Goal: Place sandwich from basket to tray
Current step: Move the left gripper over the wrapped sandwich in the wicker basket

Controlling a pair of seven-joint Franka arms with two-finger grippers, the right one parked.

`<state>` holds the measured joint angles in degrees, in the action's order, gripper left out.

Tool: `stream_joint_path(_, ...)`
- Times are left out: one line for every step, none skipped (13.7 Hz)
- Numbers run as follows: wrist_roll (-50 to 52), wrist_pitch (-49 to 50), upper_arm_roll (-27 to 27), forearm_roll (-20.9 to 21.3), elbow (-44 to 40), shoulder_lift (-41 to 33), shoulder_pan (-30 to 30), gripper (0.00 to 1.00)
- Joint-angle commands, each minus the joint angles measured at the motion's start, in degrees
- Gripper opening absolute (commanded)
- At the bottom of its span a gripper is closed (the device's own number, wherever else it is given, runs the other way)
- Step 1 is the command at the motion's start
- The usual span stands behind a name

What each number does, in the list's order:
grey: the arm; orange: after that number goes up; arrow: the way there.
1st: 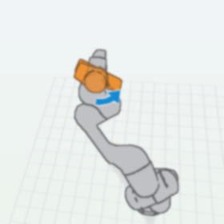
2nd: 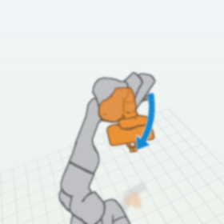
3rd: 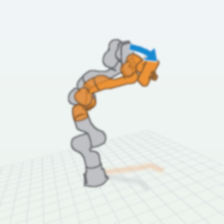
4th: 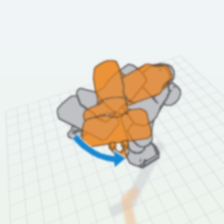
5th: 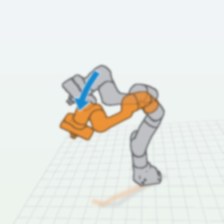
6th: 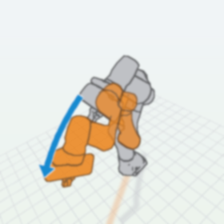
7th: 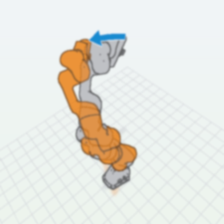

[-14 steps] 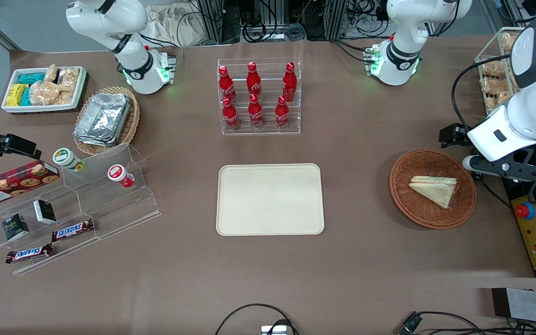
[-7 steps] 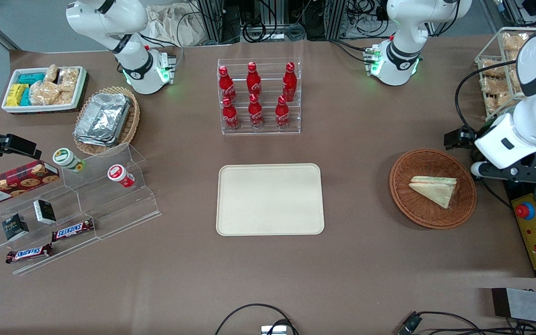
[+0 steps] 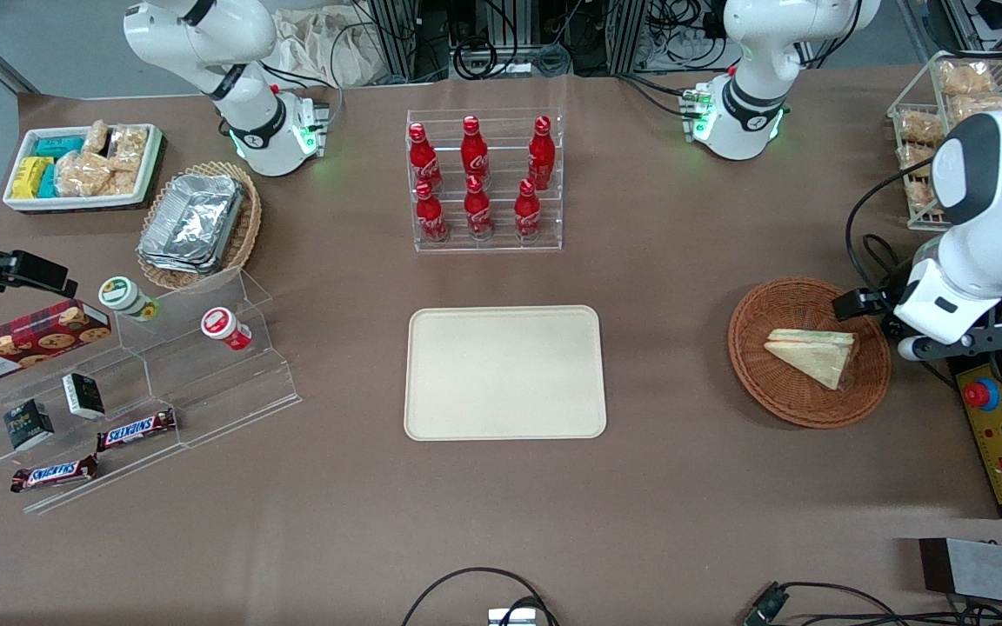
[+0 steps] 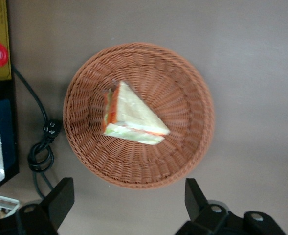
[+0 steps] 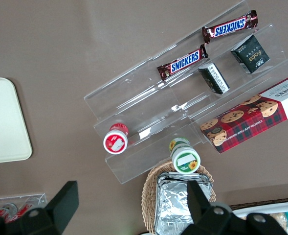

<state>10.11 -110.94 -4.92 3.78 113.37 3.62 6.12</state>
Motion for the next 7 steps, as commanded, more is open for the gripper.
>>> stream_joint_path(7.2,-9.5,0.3,0.3,8.8,-2.3,1.8,1.00)
stream_joint_path(11.4,-12.7,0.9,0.3,10.3,-1.2,1.8,1.00)
stream_joint_path(14.6,-15.7,1.6,0.3,11.8,-0.1,1.8,1.00)
stream_joint_path(18.2,-17.9,1.8,0.3,12.2,1.0,1.8,1.00)
stream_joint_path(22.5,-19.1,1.8,0.2,12.0,2.8,1.8,1.00)
stream_joint_path(25.6,-20.7,1.8,0.3,12.0,4.3,1.8,1.00)
stream_joint_path(27.0,-22.5,1.8,0.3,12.3,5.6,1.8,1.00)
